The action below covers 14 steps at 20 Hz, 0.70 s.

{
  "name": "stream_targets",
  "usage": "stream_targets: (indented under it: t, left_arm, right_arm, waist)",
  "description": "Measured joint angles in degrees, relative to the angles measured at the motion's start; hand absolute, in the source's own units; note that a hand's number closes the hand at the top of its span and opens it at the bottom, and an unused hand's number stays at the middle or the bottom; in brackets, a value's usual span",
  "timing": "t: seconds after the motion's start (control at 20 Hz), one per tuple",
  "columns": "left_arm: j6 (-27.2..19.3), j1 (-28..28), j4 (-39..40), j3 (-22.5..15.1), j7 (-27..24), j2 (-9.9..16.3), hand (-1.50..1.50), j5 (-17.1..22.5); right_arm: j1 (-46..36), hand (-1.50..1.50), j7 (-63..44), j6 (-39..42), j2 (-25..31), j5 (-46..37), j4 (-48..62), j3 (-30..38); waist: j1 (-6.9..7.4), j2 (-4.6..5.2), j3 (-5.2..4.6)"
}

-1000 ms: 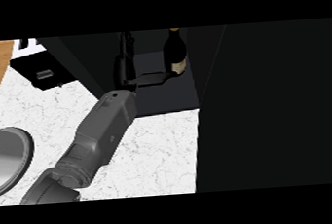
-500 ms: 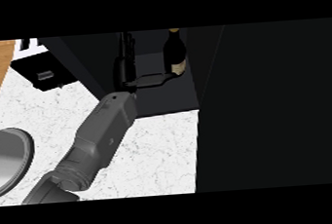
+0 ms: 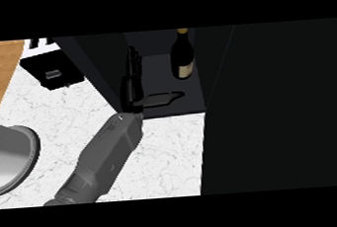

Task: Pick up the wine, place it into the cabinet and close the cabinet

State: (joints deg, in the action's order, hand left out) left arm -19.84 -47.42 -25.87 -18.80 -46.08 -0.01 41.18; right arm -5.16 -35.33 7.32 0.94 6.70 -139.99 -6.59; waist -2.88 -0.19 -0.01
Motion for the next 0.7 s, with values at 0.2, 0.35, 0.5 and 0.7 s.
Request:
stream_targets:
  t: [0.2,0.35,0.5,0.7]
  left_arm:
    - [-6.81,7.18,-11.52,-8.59,1.12,0.01,-1.50,2.88]
    - [-11.86,12.16,-20.14,-13.67,1.95,0.01,-1.50,2.37]
    - [-16.00,17.02,-28.07,-17.93,2.40,0.02,-1.50,1.11]
    - [-20.30,22.22,-38.20,-21.67,4.87,0.45,-1.50,-1.04]
  right_arm:
    - [0.61,-1.50,-0.09,-0.06,0.51,-0.01,-0.36,0.82]
    - [-0.16,-1.50,-1.28,-1.05,0.61,-0.32,-0.64,0.76]
    - [0.80,-1.50,-0.43,-0.65,1.01,-0.40,-0.74,1.55]
    - [0.48,-1.50,-1.00,-1.52,0.80,-0.94,-1.04,0.79]
  waist:
    - [1.26,-0.13,0.02]
    - [2.11,-0.16,0.02]
    - [2.55,-0.16,0.02]
    - [2.82,-0.09,0.03]
